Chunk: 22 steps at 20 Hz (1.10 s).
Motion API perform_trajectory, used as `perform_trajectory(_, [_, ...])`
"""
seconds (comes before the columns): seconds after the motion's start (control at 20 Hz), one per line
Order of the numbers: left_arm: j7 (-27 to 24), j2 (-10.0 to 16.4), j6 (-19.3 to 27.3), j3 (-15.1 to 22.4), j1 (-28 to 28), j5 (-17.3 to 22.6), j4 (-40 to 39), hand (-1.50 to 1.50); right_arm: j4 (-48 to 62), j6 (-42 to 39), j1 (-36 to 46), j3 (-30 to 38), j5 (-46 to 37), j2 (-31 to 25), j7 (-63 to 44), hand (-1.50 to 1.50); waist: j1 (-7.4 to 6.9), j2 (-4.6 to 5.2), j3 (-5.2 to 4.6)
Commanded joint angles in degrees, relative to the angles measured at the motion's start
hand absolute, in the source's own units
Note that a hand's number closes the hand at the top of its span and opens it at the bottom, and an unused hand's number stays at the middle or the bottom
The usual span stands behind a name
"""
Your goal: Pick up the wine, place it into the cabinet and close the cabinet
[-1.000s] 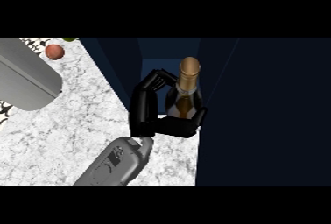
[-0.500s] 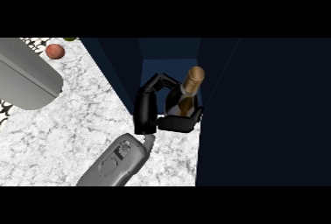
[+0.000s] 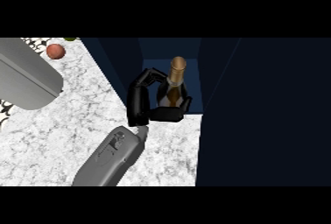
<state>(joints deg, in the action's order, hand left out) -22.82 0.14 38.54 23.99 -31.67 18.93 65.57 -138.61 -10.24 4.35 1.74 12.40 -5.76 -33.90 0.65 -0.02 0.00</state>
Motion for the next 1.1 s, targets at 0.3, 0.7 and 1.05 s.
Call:
perform_trajectory(0.3, [1.55, 0.45, -6.78, -7.99, -6.09, 0.71, -8.36, 1.5, -7.31, 3.44, 0.91, -2.5, 1.3, 1.28, -4.64, -1.5, -0.02, 0.03, -0.02])
perform_trajectory(0.7, [-0.85, 0.54, -8.37, -11.71, -13.11, 2.2, -21.03, 1.5, -9.16, 0.14, -2.34, 2.55, 8.74, -1.09, -5.49, -1.5, 0.88, 0.12, -0.01])
perform_trajectory(1.05, [-2.86, -0.12, -7.4, -15.67, -20.91, 2.3, -29.38, 1.5, -4.06, -0.48, -1.84, 0.5, 4.84, 0.42, -1.29, -1.5, 0.56, 0.2, 0.0])
